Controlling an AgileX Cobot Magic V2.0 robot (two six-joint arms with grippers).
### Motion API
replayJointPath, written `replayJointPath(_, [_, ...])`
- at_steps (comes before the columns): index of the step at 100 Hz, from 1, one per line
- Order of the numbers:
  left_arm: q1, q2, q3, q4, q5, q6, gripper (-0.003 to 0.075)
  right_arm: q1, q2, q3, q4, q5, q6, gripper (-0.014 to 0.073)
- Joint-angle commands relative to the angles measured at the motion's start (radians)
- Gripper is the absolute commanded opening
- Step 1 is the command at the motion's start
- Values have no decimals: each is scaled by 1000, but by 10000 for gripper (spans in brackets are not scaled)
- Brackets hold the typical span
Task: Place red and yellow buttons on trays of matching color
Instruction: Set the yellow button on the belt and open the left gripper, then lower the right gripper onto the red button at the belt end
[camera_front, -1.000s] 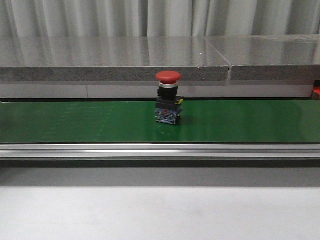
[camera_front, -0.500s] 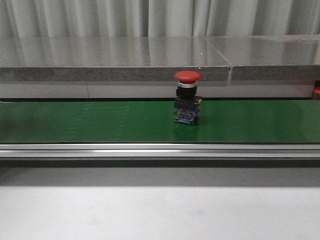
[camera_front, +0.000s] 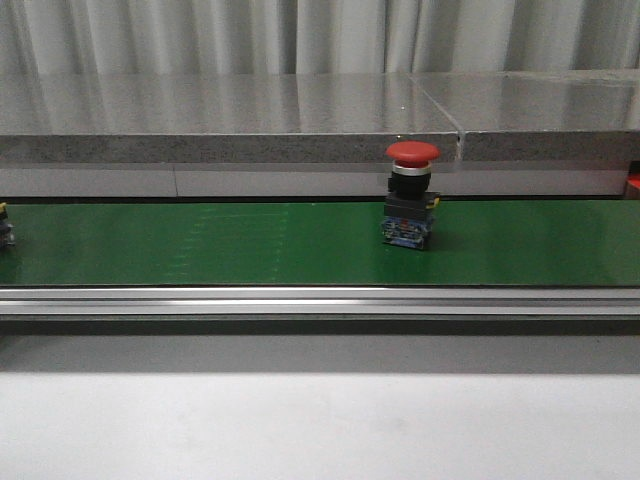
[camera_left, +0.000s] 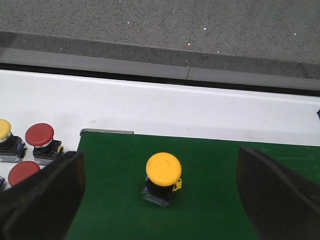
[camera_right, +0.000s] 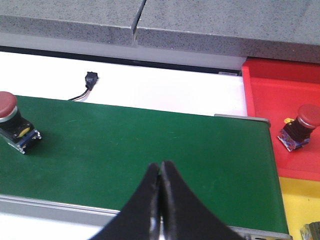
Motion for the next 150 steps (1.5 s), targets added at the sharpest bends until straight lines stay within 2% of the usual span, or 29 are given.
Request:
replayJointPath(1, [-10, -96, 35, -2, -75, -1, 608, 2, -1, -27, 1, -77, -8, -68])
replayJointPath(27, [-10, -376, 204, -2, -45, -1, 603, 2, -1, -27, 1, -83, -8, -68])
replayJointPath(36, [-10, -453, 250, -2, -41, -1, 554, 2, -1, -27, 1, -88, -8, -68])
replayJointPath(46, [-10, -524, 290, -2, -40, -1, 426, 2, -1, -27, 1, -82, -8, -68])
replayJointPath(69, [-10, -564, 309, -2, -38, -1, -15, 2, -1, -27, 1, -57, -8, -46])
replayJointPath(75, [-10, -564, 309, -2, -38, -1, -19, 2, -1, -27, 1, -54, -8, 6])
replayJointPath(82, [-10, -564, 309, -2, -38, -1, -19, 2, -1, -27, 1, -53, -8, 122])
replayJointPath(99, [-10, -564, 309, -2, -38, -1, -19, 2, -1, -27, 10, -53, -8, 531])
replayJointPath(108, [-10, -564, 309, -2, -38, -1, -19, 2, -1, -27, 50, -53, -8, 666])
replayJointPath(129, [-10, -564, 309, -2, -38, -1, -19, 11, 38, -50, 62, -47, -19, 645])
replayJointPath(150, [-10, -564, 309, -2, -38, -1, -19, 11, 205, -134, 62, 7, -60, 645])
